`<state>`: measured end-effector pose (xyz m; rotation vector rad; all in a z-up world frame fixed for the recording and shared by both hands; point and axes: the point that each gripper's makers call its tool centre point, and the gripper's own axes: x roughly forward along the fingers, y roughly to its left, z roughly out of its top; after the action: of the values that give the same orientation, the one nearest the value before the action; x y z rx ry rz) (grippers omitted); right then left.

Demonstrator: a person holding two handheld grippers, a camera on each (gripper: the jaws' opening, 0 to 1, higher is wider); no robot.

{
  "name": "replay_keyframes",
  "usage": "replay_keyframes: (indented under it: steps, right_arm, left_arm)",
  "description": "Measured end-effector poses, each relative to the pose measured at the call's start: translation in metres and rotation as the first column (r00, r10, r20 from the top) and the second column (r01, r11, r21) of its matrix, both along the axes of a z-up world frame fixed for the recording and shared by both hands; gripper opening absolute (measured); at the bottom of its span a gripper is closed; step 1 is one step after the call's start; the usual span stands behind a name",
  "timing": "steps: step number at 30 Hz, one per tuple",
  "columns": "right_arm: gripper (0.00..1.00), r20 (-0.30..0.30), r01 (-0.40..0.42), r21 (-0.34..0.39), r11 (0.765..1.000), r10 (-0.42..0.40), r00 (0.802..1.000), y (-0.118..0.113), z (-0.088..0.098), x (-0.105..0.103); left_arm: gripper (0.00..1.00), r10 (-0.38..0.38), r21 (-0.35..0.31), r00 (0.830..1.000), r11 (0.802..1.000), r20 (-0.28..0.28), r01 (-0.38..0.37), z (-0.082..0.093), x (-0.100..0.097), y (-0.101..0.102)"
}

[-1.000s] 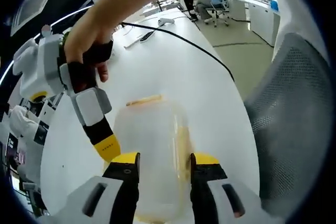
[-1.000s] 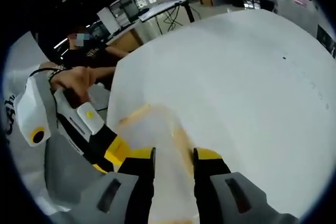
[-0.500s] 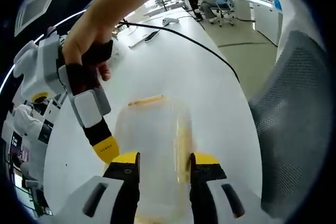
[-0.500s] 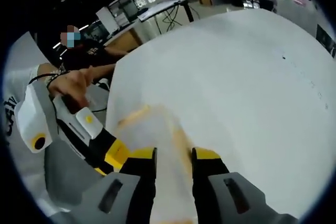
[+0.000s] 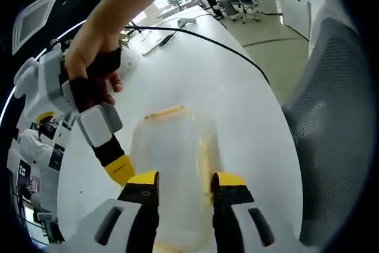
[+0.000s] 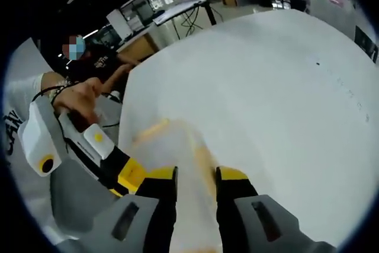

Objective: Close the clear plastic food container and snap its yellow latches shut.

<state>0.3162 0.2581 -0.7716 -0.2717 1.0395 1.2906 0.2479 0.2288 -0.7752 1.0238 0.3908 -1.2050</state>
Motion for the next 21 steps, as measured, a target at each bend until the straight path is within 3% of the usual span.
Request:
replay_keyframes:
  steps: [7, 13, 21]
  right_arm:
    - [0.2, -0.073, -0.013, -0.035, 0.999, 0.011, 0.997, -0.0007, -0.0014, 0.0056]
    - [0.18, -0.094, -0.045, -0.068, 0.997, 0.038, 0.995, -0.0015, -0.0025, 0.002]
    - [0.14, -0.171, -0.02, -0.03, 0.999, 0.015, 0.985, -0.0056, -0.0045, 0.0089]
  left_arm:
    - [0.3, 0.006, 0.004, 1.0, 1.0, 0.003, -0.006, -0.0011, -0.0005, 0.0001]
    - [0.29, 0.001, -0.002, 1.0, 1.0, 0.001, -0.001, -0.0015, -0.0002, -0.0001]
    - [0.29, -0.001, -0.005, 1.0, 1.0, -0.001, 0.001, -0.0017, -0.0001, 0.0002]
